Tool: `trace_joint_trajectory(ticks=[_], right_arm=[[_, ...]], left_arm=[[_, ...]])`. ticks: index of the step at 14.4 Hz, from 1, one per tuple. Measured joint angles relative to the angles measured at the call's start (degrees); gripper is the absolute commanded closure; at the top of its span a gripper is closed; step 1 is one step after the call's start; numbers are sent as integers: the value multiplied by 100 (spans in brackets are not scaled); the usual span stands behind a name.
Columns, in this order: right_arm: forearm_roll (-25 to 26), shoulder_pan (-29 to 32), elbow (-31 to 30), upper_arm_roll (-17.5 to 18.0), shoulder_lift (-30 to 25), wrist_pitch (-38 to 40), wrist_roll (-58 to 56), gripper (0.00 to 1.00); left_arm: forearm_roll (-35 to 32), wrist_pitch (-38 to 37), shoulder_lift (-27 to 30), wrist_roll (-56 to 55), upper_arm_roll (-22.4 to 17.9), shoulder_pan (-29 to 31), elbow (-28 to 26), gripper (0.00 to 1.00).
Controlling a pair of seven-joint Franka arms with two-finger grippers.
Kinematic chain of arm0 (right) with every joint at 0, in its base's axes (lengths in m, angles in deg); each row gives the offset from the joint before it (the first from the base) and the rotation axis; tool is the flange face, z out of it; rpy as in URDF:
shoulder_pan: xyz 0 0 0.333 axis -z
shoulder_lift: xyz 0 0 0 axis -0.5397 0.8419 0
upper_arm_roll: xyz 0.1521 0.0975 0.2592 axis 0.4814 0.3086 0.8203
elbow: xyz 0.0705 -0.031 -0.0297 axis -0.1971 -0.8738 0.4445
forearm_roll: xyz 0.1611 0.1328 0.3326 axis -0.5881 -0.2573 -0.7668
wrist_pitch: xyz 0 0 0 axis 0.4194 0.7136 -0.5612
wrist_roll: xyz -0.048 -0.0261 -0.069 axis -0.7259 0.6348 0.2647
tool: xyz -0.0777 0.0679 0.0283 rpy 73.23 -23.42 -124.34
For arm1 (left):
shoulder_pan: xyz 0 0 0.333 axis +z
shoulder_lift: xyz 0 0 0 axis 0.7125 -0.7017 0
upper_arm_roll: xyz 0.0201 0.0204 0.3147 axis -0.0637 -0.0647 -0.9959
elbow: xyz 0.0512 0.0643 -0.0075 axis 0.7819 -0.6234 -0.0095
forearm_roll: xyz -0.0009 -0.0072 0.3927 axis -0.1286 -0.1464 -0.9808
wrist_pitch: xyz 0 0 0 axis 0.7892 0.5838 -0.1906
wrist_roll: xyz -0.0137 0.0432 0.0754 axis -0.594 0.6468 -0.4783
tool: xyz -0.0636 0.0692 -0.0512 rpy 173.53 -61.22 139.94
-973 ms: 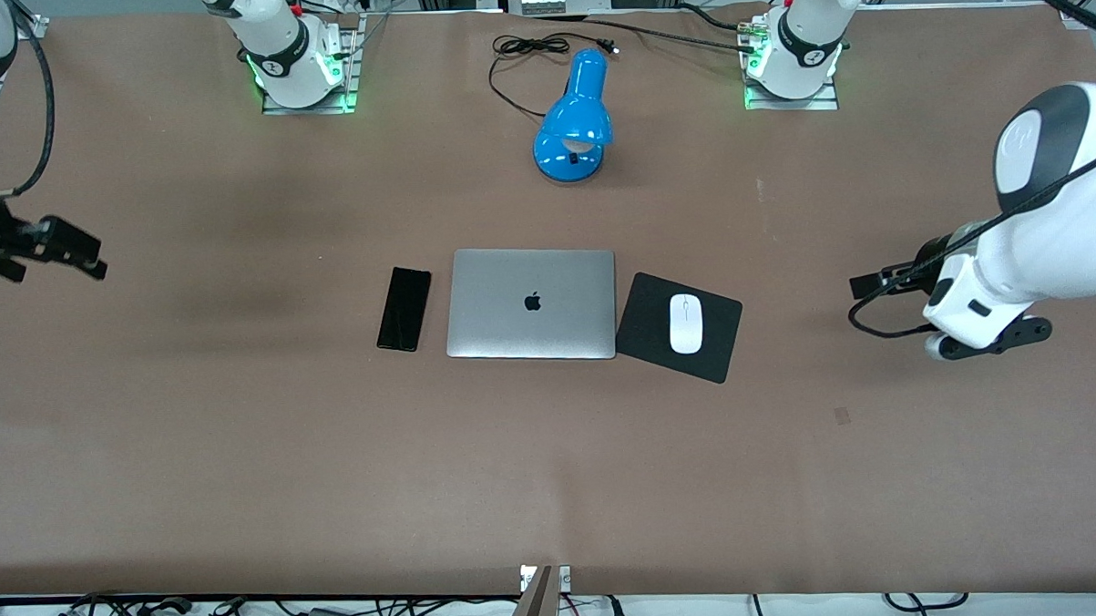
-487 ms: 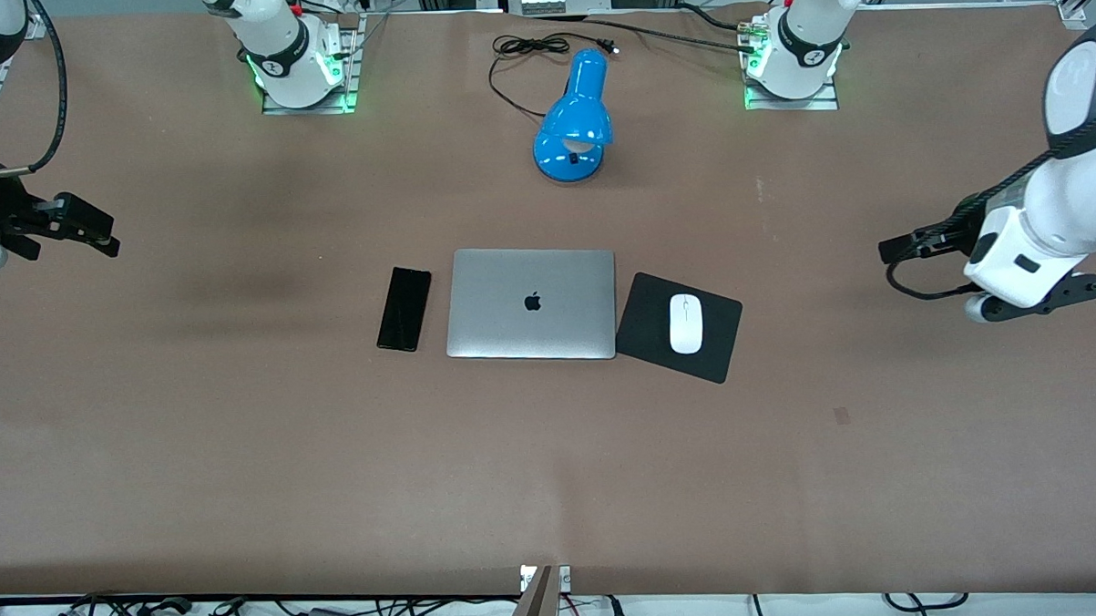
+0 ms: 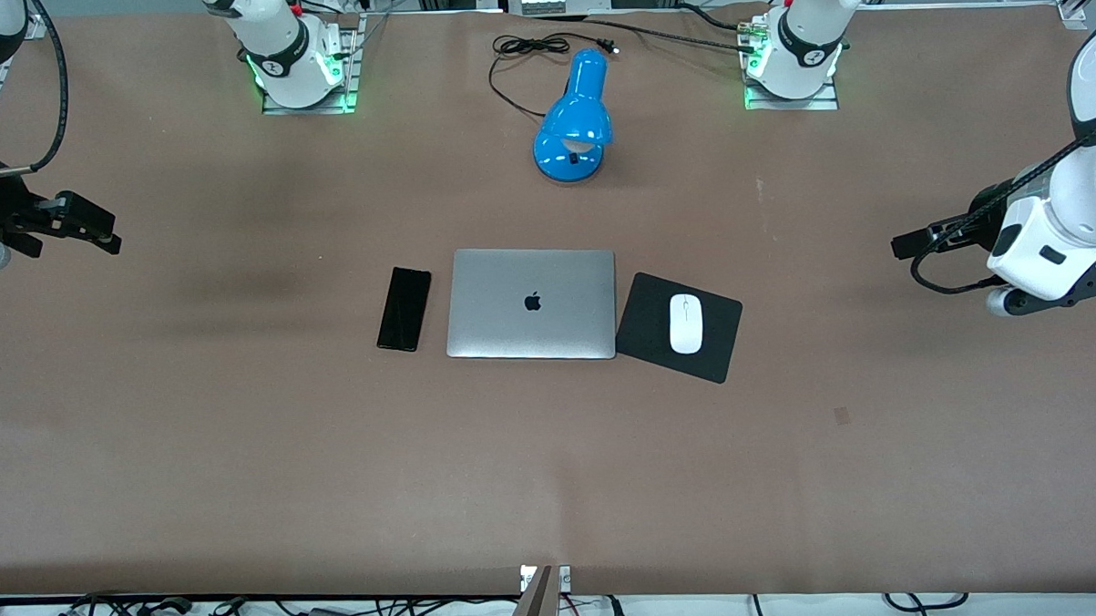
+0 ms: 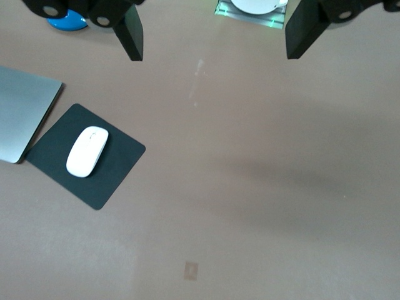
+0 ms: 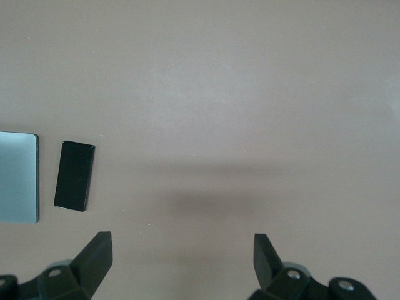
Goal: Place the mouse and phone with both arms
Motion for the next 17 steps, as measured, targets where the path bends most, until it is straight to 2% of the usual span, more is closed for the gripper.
trace_joint_trajectory(ticks=[5,7,9,11,17], right_arm=[[0,6,0,14,-3,27,0,0],[0,138,0,156,-5,32,0,0],[0,284,1,363,-6,32,2,0],[-1,319,1,399,-6,33,8,0],[-1,380,3,369,-29,125,8,0]], left_arm=[[2,244,123,56,-26,145,-27,0],[3,551,381,65,-40,87,-369,0],[4,1100,849,64,-106,-71,-1005,0],[4,1233,1202,63,-172,-162,-1407,0],[5,1330,1334,64,-225,-166,-1577,0]])
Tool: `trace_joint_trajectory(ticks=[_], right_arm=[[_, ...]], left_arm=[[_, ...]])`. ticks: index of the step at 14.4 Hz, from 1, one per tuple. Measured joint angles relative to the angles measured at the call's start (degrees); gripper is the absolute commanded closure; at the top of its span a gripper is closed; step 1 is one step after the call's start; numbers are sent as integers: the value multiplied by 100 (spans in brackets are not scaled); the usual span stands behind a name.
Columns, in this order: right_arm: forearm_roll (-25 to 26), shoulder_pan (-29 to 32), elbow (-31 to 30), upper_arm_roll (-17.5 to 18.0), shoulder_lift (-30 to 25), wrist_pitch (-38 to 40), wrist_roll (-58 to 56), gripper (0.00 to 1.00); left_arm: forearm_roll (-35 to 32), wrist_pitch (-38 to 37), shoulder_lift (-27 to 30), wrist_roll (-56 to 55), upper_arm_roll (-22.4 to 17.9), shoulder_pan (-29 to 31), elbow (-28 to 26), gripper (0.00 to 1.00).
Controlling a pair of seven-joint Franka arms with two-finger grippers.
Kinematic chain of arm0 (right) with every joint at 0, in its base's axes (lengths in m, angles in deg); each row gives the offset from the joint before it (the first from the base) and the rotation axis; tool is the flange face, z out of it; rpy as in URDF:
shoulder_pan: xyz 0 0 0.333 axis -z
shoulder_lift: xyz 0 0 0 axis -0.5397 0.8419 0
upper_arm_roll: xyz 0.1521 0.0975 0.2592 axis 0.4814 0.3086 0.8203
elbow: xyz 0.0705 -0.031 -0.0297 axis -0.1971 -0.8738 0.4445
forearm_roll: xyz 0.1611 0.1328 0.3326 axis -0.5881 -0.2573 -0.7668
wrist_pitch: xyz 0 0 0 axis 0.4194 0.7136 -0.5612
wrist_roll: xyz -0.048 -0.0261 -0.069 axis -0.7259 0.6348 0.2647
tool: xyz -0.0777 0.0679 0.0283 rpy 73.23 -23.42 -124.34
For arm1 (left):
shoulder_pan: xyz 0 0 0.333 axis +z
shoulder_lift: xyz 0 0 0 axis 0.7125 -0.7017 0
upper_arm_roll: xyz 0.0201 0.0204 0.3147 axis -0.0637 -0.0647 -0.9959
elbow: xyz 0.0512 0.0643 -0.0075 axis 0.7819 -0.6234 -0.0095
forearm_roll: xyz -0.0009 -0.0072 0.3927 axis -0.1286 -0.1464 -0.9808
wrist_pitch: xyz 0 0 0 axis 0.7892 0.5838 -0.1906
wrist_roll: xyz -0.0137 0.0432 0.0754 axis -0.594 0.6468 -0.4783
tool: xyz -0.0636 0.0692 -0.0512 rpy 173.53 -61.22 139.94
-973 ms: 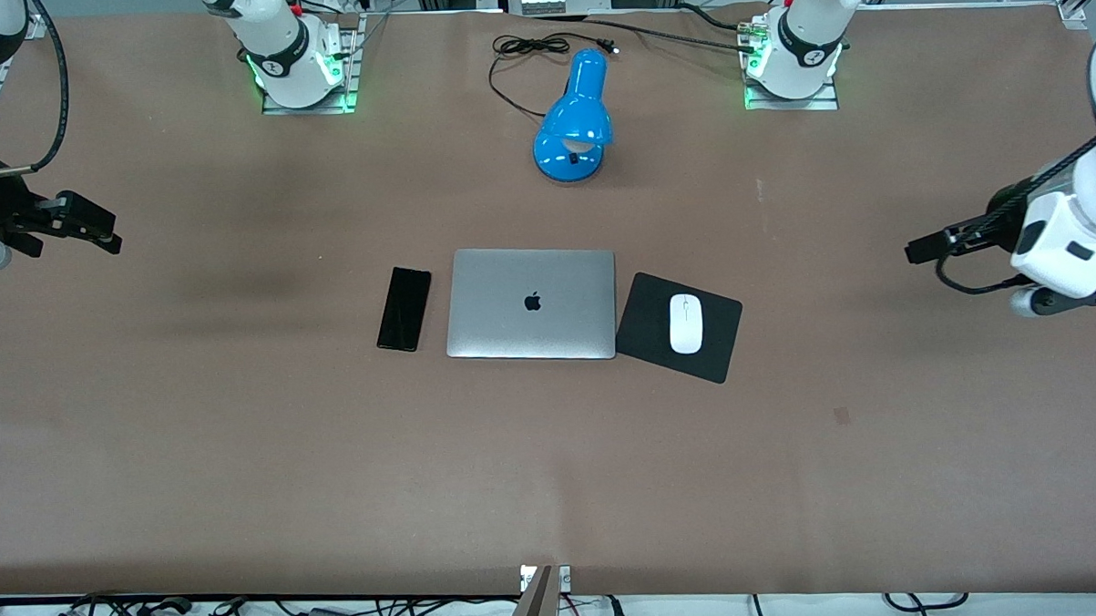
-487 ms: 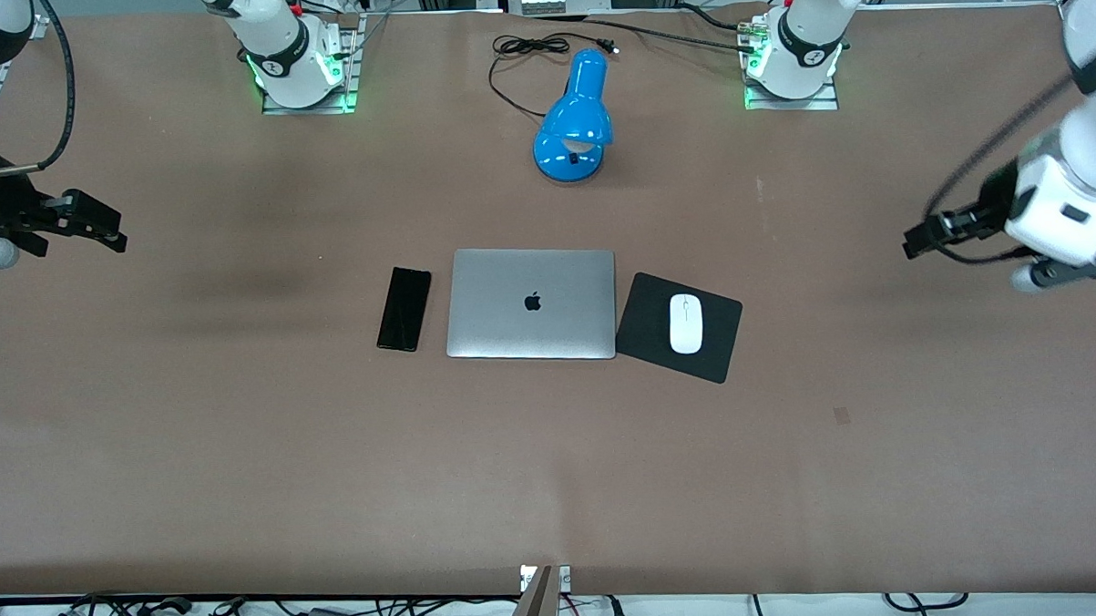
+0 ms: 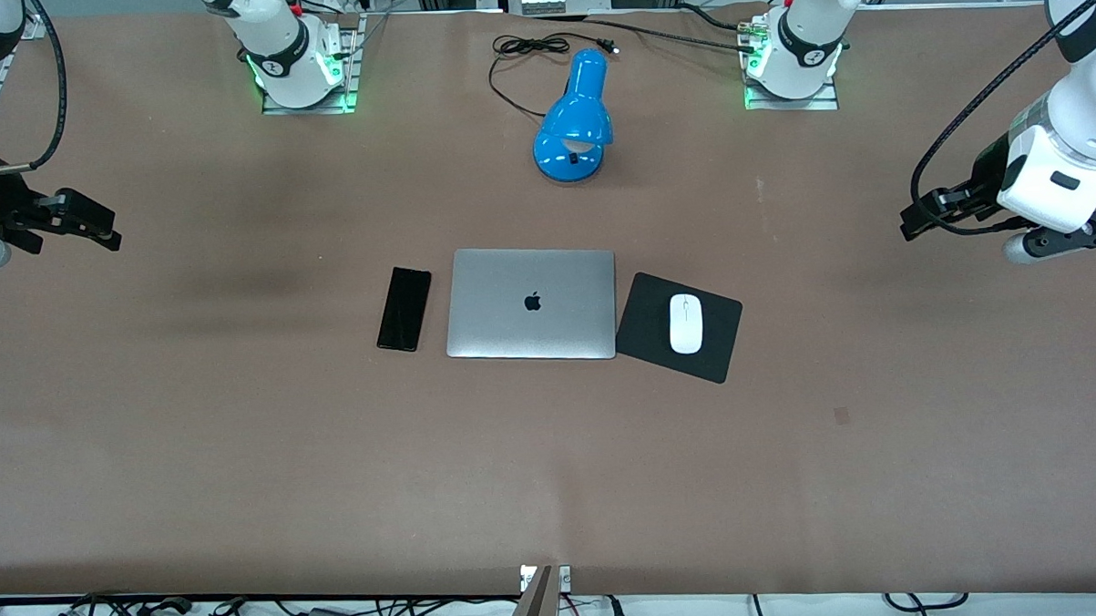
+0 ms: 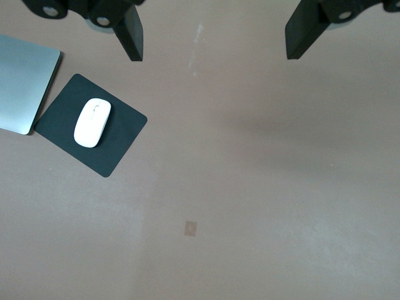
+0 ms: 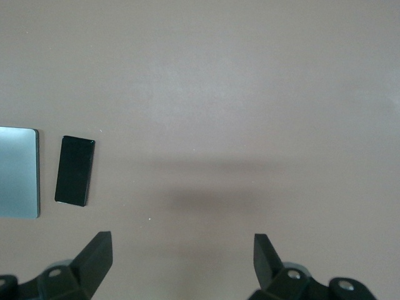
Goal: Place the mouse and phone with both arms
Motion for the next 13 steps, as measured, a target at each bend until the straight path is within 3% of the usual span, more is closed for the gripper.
trace_joint_trajectory(ticks=[13], right_arm=[[-1,5,0,0,-55,77,-4,0]], left_arm=[[132,23,0,0,0,2,0,0]])
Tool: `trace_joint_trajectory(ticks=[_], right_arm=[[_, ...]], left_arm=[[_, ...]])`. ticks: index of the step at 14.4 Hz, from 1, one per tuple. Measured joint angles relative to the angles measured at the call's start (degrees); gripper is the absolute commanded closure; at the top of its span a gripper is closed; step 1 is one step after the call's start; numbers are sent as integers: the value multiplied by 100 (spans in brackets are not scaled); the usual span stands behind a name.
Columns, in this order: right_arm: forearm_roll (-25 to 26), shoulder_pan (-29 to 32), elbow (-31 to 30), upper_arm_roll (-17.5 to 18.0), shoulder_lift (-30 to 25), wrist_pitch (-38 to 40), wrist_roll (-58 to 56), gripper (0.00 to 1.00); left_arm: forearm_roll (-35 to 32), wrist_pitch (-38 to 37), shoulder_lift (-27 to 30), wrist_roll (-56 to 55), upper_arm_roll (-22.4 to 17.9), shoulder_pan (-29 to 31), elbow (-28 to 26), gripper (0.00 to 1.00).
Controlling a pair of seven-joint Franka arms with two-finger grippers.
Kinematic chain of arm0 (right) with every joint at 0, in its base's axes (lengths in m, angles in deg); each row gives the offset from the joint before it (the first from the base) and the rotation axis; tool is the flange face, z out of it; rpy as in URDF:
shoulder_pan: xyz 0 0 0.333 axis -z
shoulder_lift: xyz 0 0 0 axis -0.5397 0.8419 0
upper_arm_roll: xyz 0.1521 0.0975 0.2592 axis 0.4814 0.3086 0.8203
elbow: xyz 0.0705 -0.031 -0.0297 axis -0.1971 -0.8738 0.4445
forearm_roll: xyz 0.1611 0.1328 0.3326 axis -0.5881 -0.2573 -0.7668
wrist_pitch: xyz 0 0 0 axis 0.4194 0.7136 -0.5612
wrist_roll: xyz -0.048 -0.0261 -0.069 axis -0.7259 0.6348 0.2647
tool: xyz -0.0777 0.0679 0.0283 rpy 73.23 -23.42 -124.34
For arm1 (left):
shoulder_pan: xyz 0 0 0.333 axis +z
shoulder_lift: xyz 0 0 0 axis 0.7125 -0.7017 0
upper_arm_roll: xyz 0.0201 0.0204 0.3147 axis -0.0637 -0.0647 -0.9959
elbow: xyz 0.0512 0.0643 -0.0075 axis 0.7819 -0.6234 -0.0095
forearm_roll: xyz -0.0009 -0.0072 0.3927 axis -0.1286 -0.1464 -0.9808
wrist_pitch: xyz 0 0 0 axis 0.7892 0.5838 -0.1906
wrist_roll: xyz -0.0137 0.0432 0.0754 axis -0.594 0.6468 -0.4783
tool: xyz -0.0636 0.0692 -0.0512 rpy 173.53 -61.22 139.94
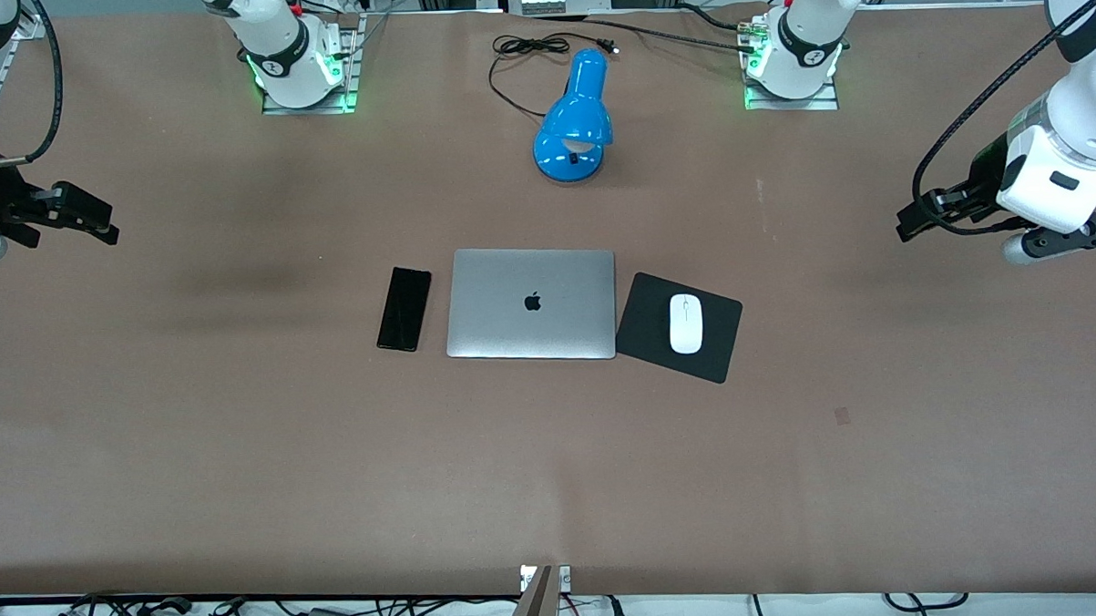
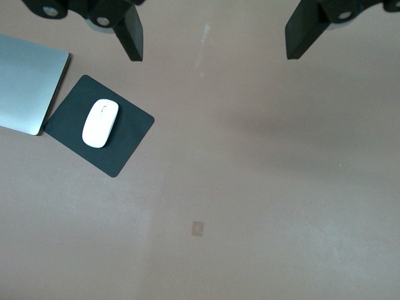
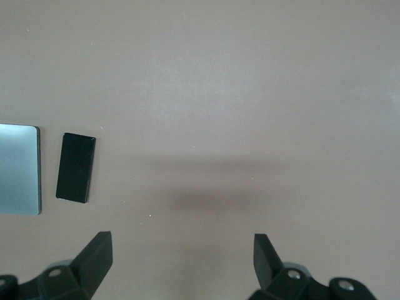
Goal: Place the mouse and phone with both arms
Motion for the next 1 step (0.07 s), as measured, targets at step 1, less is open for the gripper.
trace_joint_trajectory(ticks=[1], right_arm=[[0,0,1,0,-6,15,-1,0]], left_arm=[[1,0,0,0,0,1,0,0]])
